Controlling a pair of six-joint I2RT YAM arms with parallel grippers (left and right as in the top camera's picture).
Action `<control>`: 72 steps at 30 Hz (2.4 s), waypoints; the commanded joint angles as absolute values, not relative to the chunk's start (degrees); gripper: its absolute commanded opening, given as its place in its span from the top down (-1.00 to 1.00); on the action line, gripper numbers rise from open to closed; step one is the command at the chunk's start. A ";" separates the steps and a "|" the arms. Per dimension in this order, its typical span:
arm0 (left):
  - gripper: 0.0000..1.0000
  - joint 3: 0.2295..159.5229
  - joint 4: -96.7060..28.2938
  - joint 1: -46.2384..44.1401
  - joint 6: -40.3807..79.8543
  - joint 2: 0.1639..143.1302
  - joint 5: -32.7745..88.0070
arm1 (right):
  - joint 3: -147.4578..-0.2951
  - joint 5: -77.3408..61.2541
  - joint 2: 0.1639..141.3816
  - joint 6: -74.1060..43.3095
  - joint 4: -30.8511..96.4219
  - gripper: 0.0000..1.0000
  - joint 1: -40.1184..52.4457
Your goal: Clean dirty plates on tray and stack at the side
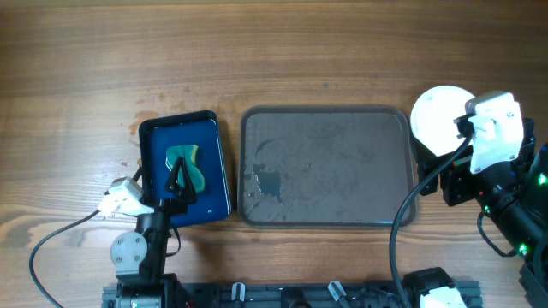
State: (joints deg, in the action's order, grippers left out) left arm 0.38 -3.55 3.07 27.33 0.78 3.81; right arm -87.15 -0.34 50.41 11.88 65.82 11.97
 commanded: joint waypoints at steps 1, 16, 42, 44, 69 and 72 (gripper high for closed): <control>-1.00 0.34 -4.12 3.38 27.29 0.27 4.47 | -87.64 0.01 50.74 11.86 65.69 -0.99 12.21; -1.00 0.34 -4.12 3.38 27.29 0.27 4.47 | -87.64 0.49 51.09 12.40 66.50 -1.00 12.21; -1.00 0.34 -4.12 3.40 27.29 0.27 4.47 | -12.75 -7.53 0.89 -6.61 -13.50 -1.00 10.63; -1.00 0.32 -4.12 3.40 27.29 0.27 4.47 | -10.98 -7.55 0.23 -6.66 -14.22 -1.00 10.63; -1.00 0.34 -4.12 3.38 27.29 0.27 4.47 | -0.27 -8.38 0.21 -16.82 -6.15 -0.99 0.73; -1.00 0.34 -4.12 3.38 27.29 0.27 4.47 | -0.27 -10.68 0.21 -10.98 -1.78 -1.00 0.73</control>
State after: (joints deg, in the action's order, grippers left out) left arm 0.40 -3.64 3.07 27.33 0.78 3.81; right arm -0.36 -7.79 0.99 -17.54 -3.90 0.95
